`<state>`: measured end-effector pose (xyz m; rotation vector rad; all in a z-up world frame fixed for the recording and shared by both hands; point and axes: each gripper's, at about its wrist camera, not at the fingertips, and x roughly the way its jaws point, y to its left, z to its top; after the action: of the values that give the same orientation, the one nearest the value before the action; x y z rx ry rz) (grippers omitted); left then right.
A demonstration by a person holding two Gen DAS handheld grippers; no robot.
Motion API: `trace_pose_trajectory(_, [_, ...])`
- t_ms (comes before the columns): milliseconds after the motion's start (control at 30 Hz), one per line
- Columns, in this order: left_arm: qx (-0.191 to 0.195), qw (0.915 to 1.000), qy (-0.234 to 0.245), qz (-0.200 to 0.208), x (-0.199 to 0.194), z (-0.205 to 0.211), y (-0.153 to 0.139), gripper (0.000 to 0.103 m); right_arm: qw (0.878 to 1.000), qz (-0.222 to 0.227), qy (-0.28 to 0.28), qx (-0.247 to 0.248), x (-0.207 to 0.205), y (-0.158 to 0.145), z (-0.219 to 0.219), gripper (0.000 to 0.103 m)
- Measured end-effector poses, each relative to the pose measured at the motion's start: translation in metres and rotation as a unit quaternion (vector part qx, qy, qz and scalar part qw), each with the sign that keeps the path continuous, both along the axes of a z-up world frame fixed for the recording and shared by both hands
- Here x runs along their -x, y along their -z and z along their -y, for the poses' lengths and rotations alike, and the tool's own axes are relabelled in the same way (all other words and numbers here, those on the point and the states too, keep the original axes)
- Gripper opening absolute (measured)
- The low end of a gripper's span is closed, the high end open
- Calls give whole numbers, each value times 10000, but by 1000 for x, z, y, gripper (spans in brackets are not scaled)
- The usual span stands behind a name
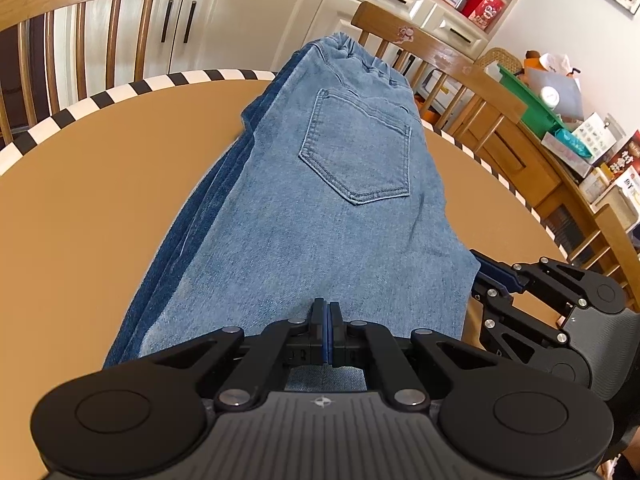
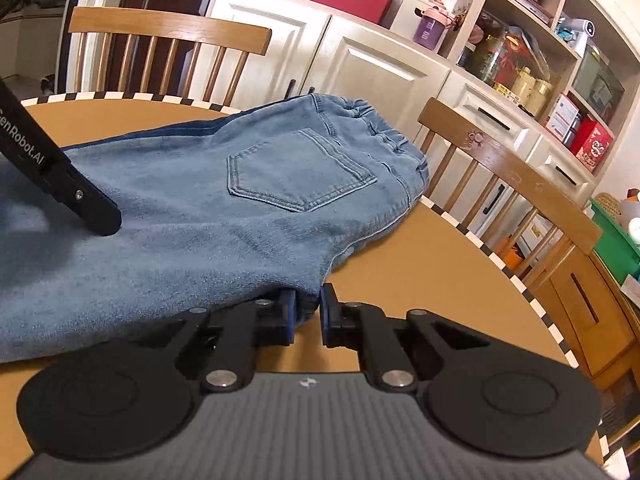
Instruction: Fold clothes
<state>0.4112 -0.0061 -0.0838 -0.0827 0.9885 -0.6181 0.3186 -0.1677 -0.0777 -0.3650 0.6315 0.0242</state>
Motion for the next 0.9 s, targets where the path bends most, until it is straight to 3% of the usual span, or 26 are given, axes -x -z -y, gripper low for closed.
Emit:
trace_pose_trajectory(67, [-68, 10000, -12, 31, 2, 3, -1, 3, 9999, 13, -58, 88, 4, -2, 3, 20])
trace_pose_trajectory(200, [-311, 9995, -93, -54, 5, 5, -10, 5, 9990, 20, 206, 395, 24, -10, 17, 19])
trace_pose_trajectory(267, [-342, 9994, -104, 14, 18, -1, -21, 27, 9992, 100, 343, -170, 41, -25, 32, 19])
trace_pose_trajectory(300, [-383, 9991, -59, 144, 28, -6, -27, 46, 9977, 133, 355, -555, 50, -32, 35, 19])
trace_pose_trajectory(367, [-500, 9977, 204, 416, 57, -22, -34, 47, 9918, 240, 298, -1222, 66, -45, 28, 19])
trace_pose_trajectory(467, [-637, 9960, 467, 421, 99, -57, -30, 46, 9828, 177, -25, -1840, 82, -52, -4, 20])
trace_pose_trajectory(667, [-546, 9966, 575, 234, 164, -145, -18, 42, 9807, -378, -242, -1905, 108, -32, -90, 20])
trace_pose_trajectory(800, [-415, 9957, 773, 302, 195, -198, -17, 39, 9799, -688, 85, -1869, 144, -16, -148, 21])
trace_pose_trajectory(900, [-279, 9954, 882, 236, 219, -232, -17, 36, 9777, -596, 413, -1969, 180, -14, -192, 26])
